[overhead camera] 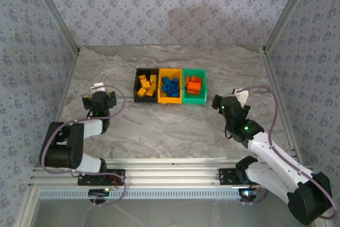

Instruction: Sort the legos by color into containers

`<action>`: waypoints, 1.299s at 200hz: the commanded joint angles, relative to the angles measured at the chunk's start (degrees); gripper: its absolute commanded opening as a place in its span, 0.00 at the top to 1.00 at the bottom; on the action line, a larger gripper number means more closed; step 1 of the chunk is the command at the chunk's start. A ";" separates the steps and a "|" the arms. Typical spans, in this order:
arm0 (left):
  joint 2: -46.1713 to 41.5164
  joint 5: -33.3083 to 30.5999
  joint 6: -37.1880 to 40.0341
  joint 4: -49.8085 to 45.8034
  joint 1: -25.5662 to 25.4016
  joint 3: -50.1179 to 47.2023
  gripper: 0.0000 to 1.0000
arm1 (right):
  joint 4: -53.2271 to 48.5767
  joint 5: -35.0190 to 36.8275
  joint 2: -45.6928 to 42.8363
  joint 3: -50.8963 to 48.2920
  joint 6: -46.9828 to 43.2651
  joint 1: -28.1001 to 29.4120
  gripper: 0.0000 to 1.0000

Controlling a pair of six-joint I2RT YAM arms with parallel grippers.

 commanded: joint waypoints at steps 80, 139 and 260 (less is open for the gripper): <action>4.86 13.45 -1.06 7.48 4.92 0.49 0.00 | 11.11 4.30 -6.75 -11.13 -1.09 -1.24 0.00; 5.06 13.27 -1.05 8.27 4.88 0.24 0.01 | 15.36 2.55 -3.55 -10.58 -8.18 -3.25 0.00; 5.00 13.30 -1.03 8.27 4.93 0.24 0.00 | 37.19 -7.87 19.01 -6.89 -31.13 -19.34 0.00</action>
